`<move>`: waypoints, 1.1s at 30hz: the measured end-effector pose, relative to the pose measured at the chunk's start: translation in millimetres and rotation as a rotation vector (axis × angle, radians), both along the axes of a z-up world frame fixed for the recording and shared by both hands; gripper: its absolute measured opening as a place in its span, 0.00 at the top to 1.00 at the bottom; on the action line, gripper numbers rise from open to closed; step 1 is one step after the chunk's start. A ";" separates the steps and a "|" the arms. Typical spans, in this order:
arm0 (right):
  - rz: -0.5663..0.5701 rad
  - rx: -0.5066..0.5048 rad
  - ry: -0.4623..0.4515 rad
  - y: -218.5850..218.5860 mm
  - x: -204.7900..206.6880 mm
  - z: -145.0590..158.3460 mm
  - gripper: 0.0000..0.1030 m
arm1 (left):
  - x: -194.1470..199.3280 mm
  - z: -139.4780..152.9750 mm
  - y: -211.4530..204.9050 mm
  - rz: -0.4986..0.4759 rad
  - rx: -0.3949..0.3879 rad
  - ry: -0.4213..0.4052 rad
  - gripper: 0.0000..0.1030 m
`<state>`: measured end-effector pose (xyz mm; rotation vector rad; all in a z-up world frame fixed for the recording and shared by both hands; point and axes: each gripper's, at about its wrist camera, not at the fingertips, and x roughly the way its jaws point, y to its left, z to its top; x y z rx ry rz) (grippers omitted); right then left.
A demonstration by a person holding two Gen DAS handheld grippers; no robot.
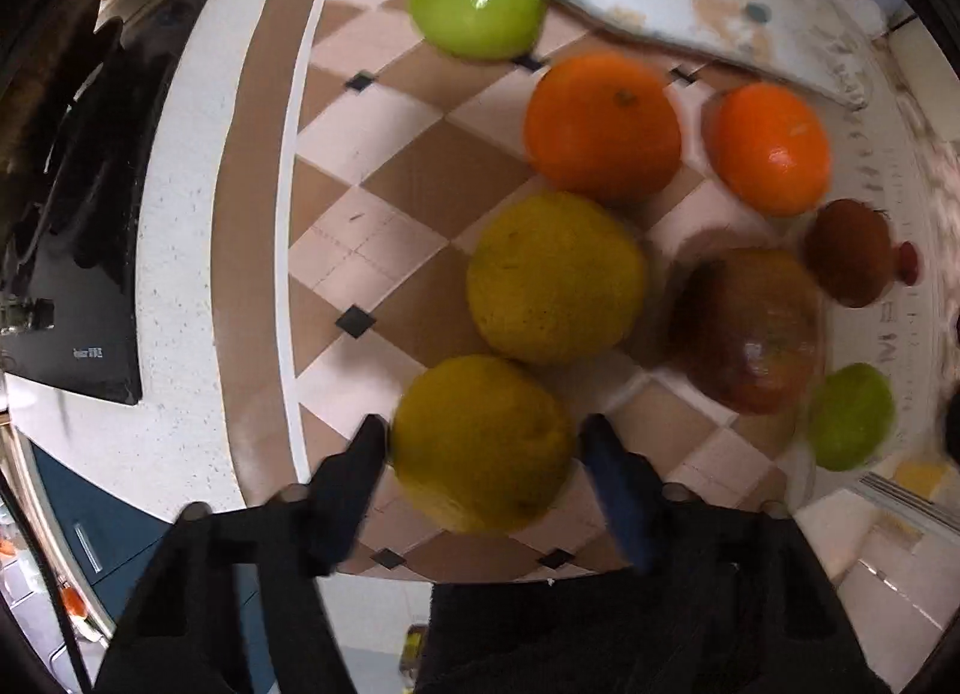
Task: Organize fruits
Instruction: 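Grasp the yellow citrus with the left tool while the right tool grasps the brown apple, then place the yellow citrus on the plate with the left tool while the right tool places the apple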
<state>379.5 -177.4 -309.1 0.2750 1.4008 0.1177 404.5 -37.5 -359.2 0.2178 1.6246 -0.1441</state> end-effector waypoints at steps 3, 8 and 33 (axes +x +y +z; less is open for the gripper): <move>-0.018 -0.004 0.011 1.4 3.8 -1.9 0.00 | -2.4 2.7 3.9 -0.035 -0.015 -0.023 0.40; -0.014 -0.017 0.033 15.9 7.8 -8.0 0.00 | -1.4 12.6 42.9 0.012 -0.001 -0.041 0.40; 0.014 -0.138 0.117 69.1 13.4 -67.7 0.34 | -6.3 3.3 77.0 0.005 -0.130 -0.081 0.41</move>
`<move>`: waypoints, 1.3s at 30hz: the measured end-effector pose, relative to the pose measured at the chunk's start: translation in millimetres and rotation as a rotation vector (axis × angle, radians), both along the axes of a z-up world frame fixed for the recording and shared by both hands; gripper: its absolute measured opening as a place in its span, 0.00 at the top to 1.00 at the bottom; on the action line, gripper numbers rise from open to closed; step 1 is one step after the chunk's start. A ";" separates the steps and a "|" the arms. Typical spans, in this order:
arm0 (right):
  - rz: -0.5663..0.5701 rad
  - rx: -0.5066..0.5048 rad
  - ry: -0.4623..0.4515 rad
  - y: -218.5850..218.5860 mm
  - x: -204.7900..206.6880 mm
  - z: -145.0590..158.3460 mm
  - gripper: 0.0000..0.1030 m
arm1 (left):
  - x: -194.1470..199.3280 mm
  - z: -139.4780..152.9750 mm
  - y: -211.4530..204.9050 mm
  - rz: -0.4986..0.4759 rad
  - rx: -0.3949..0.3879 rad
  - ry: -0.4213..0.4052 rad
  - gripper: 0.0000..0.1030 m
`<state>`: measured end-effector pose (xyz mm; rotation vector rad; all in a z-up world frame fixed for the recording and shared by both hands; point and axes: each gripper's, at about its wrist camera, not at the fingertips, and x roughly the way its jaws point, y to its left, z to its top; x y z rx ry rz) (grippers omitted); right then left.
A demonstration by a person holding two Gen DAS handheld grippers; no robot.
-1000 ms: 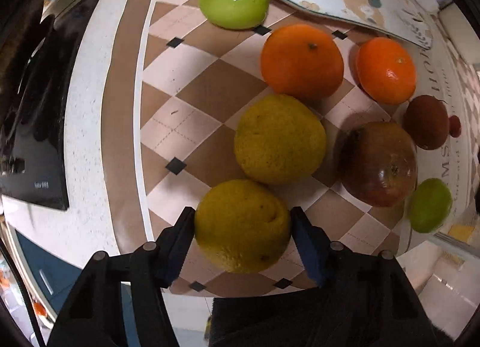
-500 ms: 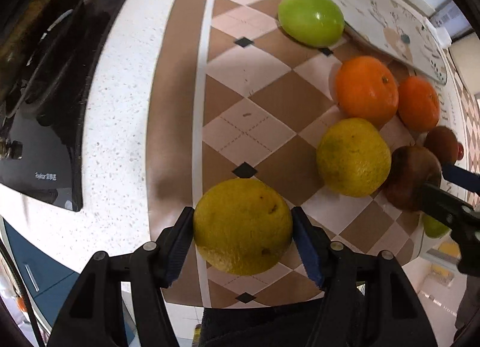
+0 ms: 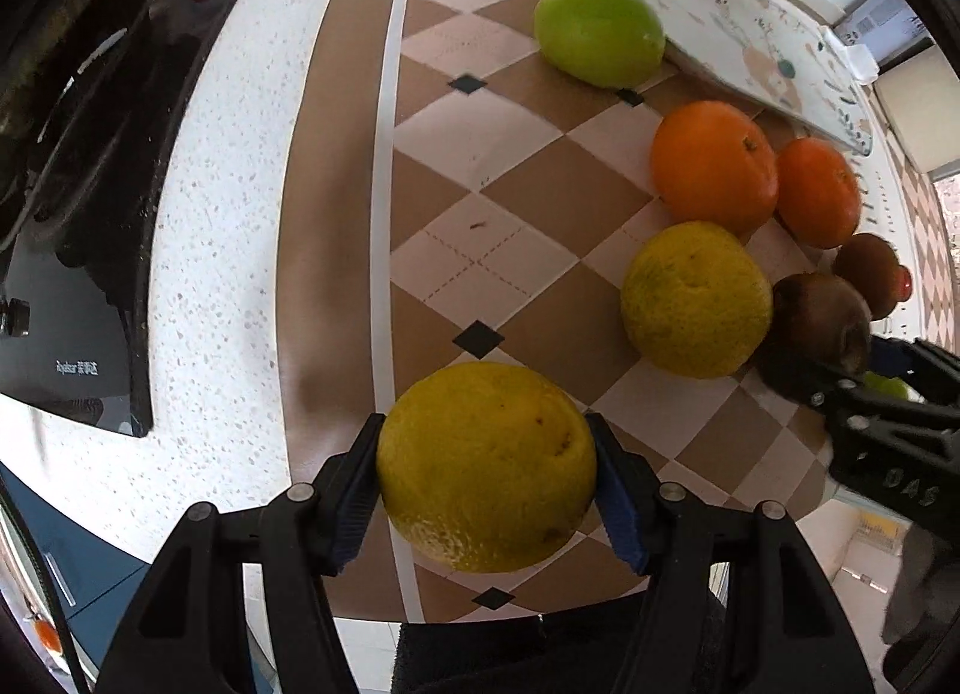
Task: Organize fruits
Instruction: 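Place the yellow citrus on the plate with the left tool while the right tool places the apple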
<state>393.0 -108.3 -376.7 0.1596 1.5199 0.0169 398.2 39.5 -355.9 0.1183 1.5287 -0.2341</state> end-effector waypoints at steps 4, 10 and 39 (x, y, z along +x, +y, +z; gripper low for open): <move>0.003 0.004 -0.021 -3.2 -5.3 3.7 0.34 | 11.1 24.1 -2.6 -0.015 -0.009 -0.036 0.41; 0.002 0.101 -0.102 -31.4 -6.2 43.2 0.34 | 32.7 74.9 -19.2 0.006 -0.045 -0.119 0.41; 0.111 0.075 -0.099 -174.7 224.3 16.3 0.34 | 274.5 -6.1 -188.2 0.242 -0.312 0.257 0.41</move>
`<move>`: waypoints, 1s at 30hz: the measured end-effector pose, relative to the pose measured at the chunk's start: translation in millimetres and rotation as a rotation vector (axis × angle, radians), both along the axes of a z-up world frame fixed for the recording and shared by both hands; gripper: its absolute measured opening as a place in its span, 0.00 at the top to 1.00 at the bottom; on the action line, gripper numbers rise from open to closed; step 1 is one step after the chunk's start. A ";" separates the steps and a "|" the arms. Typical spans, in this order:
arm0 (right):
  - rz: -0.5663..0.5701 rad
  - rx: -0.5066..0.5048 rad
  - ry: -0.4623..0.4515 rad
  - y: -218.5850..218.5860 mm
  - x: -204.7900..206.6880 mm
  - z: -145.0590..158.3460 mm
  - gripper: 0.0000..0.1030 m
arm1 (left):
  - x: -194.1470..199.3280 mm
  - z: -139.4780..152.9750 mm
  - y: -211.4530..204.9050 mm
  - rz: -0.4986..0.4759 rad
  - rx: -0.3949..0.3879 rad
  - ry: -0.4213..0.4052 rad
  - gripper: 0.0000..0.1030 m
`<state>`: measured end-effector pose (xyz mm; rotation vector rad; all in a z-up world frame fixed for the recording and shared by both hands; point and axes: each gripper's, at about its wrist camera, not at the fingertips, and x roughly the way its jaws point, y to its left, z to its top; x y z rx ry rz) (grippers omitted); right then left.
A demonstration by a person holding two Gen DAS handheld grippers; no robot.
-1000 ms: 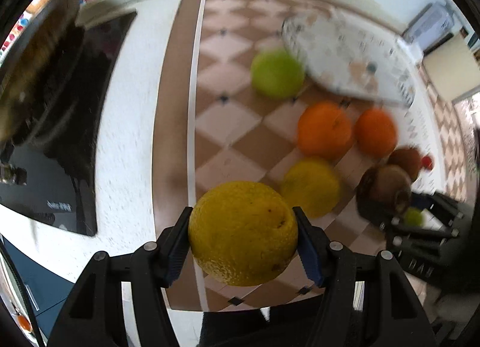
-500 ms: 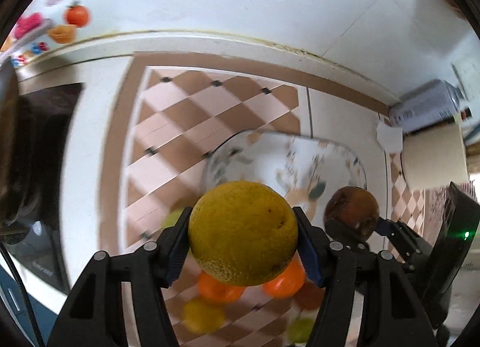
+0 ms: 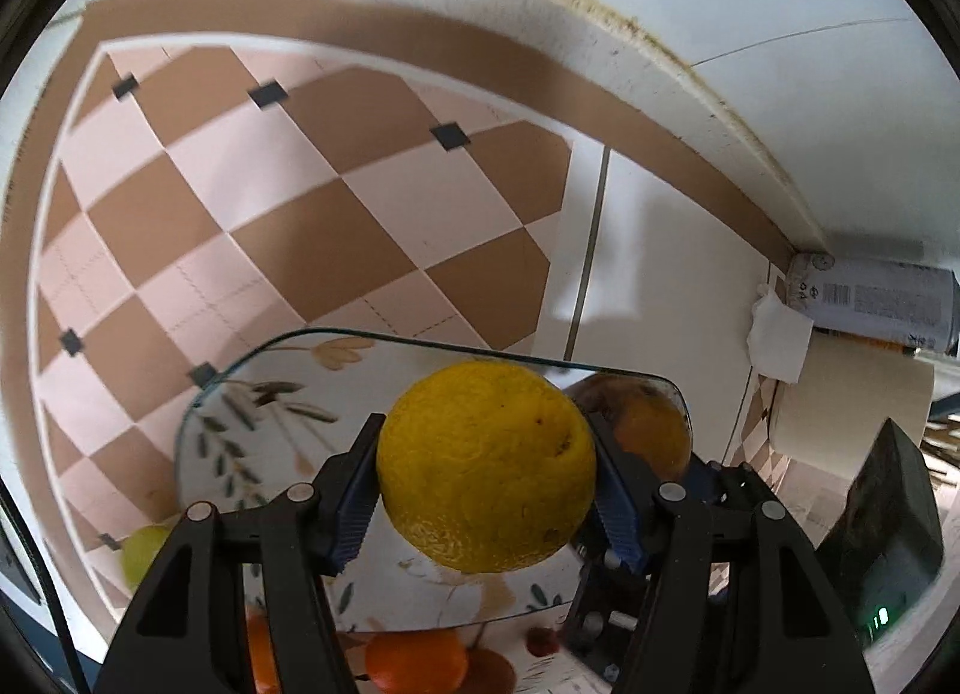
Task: Organize fruits
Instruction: 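Place the yellow citrus on the plate with the left tool while the right tool places the apple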
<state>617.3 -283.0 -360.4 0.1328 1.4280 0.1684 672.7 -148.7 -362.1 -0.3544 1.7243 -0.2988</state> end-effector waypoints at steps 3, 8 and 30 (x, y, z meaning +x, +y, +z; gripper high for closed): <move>0.032 0.003 0.014 4.3 1.4 -1.8 0.34 | 1.0 -9.1 -3.0 0.012 0.011 0.030 0.41; 0.064 0.027 0.046 8.5 2.8 -4.4 0.34 | 0.2 -16.6 -3.4 0.013 0.063 0.052 0.40; -0.031 0.035 0.108 -15.1 -2.0 8.1 0.14 | -0.3 8.2 -1.4 -0.025 0.143 -0.025 0.17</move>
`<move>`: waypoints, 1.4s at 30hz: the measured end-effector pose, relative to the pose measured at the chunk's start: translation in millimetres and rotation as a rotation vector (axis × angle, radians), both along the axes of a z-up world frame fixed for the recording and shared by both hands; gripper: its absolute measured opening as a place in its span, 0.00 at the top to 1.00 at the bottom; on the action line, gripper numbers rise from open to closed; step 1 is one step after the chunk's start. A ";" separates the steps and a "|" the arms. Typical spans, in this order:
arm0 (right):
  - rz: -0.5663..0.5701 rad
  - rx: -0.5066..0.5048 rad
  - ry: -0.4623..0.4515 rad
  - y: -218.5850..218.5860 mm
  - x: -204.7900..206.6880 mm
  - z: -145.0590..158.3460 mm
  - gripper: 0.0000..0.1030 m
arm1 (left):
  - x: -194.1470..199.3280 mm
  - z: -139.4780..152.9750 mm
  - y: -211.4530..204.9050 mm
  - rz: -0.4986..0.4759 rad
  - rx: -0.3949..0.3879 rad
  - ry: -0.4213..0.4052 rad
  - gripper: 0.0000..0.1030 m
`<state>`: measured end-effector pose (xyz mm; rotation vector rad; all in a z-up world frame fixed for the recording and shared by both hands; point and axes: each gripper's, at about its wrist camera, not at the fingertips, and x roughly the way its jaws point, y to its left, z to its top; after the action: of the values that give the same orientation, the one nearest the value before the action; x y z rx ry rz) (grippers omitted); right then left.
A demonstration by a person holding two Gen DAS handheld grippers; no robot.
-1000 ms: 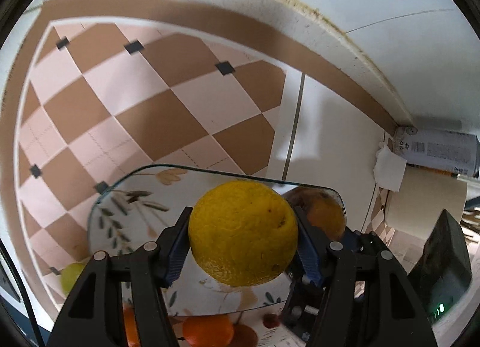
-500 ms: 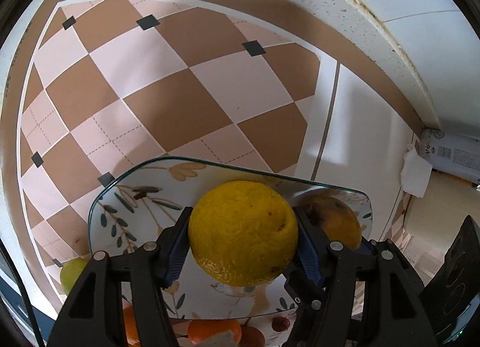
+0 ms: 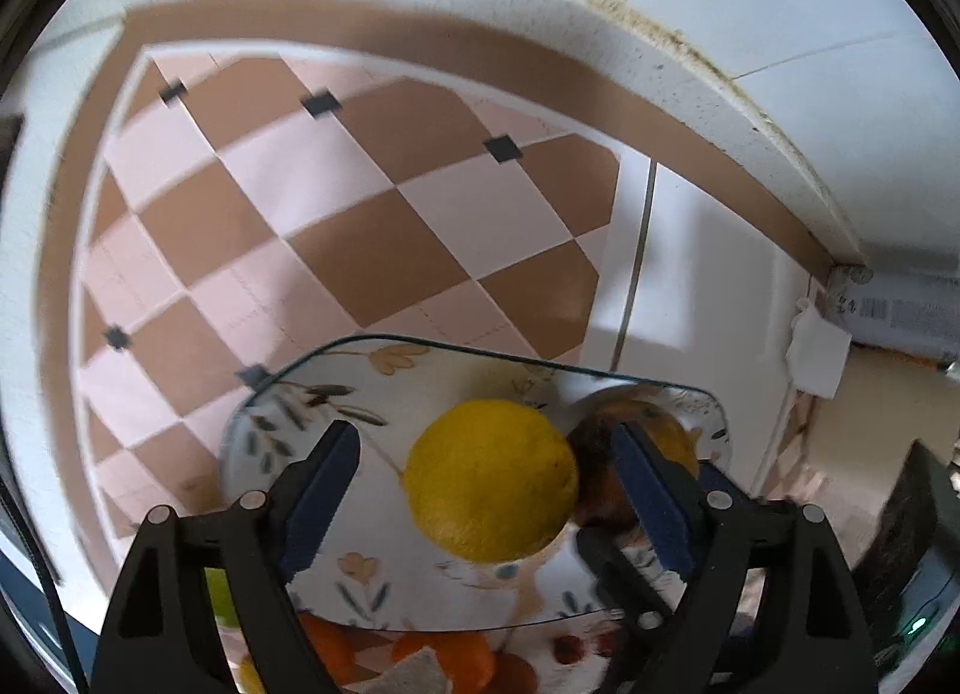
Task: Organize fruits
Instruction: 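Place the yellow citrus on the plate with the left tool while the right tool places the apple, then grasp a yellow citrus with the left tool while the right tool grasps a dark orange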
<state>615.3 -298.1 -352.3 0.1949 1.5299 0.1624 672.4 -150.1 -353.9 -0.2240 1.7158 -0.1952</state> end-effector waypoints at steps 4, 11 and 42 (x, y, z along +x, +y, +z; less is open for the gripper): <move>-0.019 -0.066 -0.033 -2.0 -13.1 18.3 0.14 | -15.9 25.3 2.9 -0.067 0.128 -0.119 0.17; -0.101 -0.120 -0.067 -5.6 -51.7 51.7 0.14 | -66.8 71.1 15.3 -0.155 0.255 -0.308 0.17; -0.223 -0.129 -0.347 45.3 -232.8 229.9 0.14 | -236.0 227.6 84.5 -0.151 0.213 -0.659 0.17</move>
<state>382.5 -252.8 -122.4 0.2205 1.1595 -0.0768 436.3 -65.6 -126.3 0.1234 1.0841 -0.1708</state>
